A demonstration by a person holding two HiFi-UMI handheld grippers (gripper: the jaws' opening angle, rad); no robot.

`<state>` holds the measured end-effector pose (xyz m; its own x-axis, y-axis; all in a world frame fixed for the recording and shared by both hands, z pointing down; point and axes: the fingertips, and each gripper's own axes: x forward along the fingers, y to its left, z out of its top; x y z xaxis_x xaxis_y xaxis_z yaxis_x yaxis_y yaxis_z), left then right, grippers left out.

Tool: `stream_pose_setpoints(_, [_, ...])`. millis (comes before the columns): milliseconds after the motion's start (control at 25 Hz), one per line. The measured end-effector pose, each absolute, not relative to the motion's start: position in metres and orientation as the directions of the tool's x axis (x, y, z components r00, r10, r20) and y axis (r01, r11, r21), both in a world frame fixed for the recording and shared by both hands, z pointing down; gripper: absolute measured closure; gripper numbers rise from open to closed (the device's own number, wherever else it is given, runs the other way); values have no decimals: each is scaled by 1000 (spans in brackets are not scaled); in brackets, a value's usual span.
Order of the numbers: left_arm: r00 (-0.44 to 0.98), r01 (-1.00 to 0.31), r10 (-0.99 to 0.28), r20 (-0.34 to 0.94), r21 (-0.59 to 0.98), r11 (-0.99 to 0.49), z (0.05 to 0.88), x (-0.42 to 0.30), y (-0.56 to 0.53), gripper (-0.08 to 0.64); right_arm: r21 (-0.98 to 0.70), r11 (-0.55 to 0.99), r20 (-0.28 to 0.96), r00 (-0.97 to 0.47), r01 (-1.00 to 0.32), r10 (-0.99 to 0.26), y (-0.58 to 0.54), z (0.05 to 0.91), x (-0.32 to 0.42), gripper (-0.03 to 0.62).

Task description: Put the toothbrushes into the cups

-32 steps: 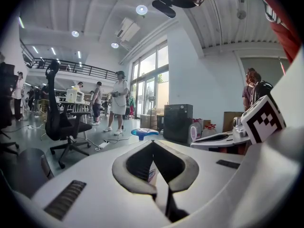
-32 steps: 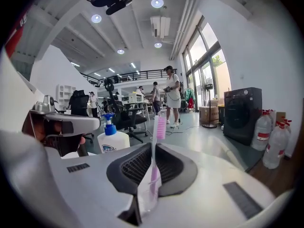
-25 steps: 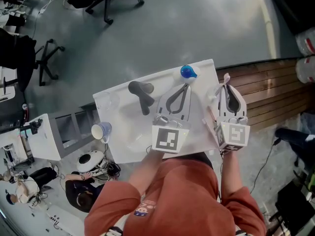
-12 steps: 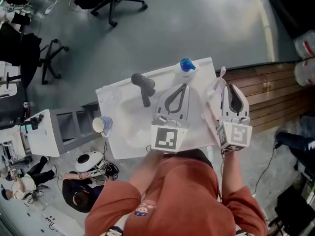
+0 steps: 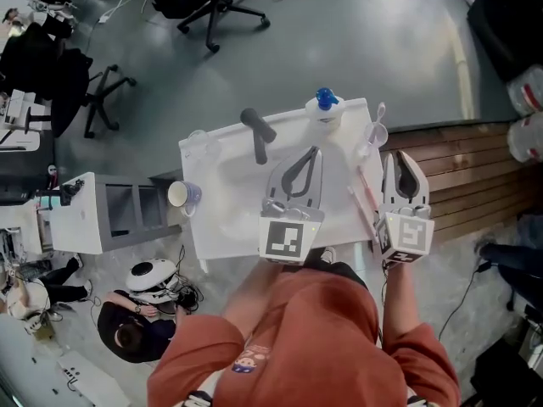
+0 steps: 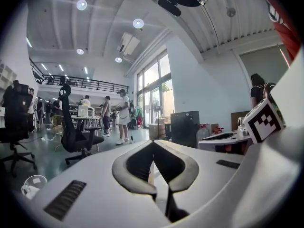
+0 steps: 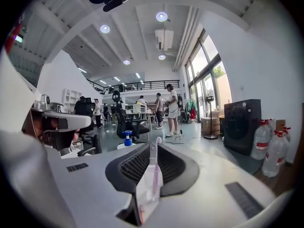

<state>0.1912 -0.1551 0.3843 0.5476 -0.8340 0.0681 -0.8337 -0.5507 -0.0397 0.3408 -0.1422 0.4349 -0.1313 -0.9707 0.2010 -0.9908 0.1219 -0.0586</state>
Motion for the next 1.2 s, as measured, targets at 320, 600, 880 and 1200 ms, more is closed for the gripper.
stream_pose_setpoints(320, [476, -876, -879, 30, -63, -477, 358, 166, -89, 541, -48, 174, 161, -179, -984, -971, -84, 414, 330, 532])
stream_pose_setpoints(600, [413, -908, -910, 25, -71, -414, 352, 134, -35, 541, -33, 225, 148, -227, -974, -962, -41, 409, 309, 532])
stream_pose_setpoints(880, [390, -918, -920, 41, -62, -391, 360, 117, -27, 541, -30, 254, 191, -254, -967, -948, -35, 418, 294, 532])
stream_pose_setpoints(1200, [396, -917, -916, 58, -28, -398, 392, 99, -49, 541, -17, 255, 305, -248, -967, -919, -52, 460, 273, 532])
